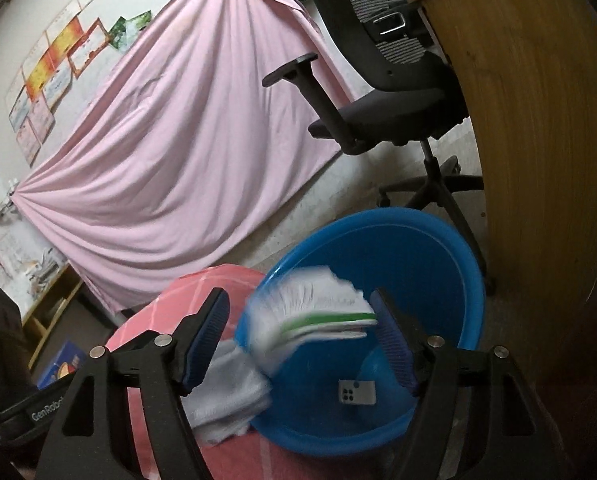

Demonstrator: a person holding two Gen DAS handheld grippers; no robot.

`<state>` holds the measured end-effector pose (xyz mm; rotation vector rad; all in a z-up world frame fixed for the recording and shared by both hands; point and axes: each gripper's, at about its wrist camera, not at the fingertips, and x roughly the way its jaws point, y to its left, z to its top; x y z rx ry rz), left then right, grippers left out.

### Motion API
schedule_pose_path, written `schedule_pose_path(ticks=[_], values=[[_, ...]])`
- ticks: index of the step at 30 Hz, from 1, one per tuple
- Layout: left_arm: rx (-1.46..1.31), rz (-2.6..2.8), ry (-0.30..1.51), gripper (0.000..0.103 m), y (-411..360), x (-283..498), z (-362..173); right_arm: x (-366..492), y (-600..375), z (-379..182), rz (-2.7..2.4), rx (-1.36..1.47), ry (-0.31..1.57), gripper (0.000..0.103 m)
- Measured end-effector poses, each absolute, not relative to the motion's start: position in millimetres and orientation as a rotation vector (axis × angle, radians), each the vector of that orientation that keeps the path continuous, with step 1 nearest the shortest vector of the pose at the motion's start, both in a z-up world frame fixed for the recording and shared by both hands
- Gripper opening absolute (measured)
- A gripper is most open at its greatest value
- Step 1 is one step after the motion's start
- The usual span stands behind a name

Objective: Collect trash
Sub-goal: 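Open both tools to drop the cloth and packet into the bucket, then move both tools back over the remaining table items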

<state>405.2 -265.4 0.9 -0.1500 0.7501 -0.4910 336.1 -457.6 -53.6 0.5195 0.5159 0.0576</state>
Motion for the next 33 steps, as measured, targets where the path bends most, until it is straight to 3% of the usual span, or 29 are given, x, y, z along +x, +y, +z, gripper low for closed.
schedule_pose_path(ticks=[14, 17, 20, 25, 33], values=[[-0.124, -0.423, 0.602, 0.038, -239.4, 377.1, 17.9, 327.8, -444.1, -39.0, 0.043, 0.432, 0.460, 0.083], [-0.131, -0.401, 0.565, 0.046, -229.4, 370.5, 24.0, 321.9, -436.4, -30.5, 0.048, 0.399, 0.411, 0.085], [-0.143, -0.368, 0.519, 0.059, -213.4, 363.2, 32.2, 314.1, -427.5, -19.1, 0.077, 0.384, 0.334, 0.100], [-0.176, -0.278, 0.413, 0.099, -179.7, 346.1, 43.6, 305.1, -405.8, -2.2, 0.114, 0.345, 0.222, 0.103], [-0.134, -0.162, 0.260, 0.101, -132.9, 312.1, 53.7, 295.6, -368.5, 17.0, 0.176, 0.283, 0.125, 0.103]])
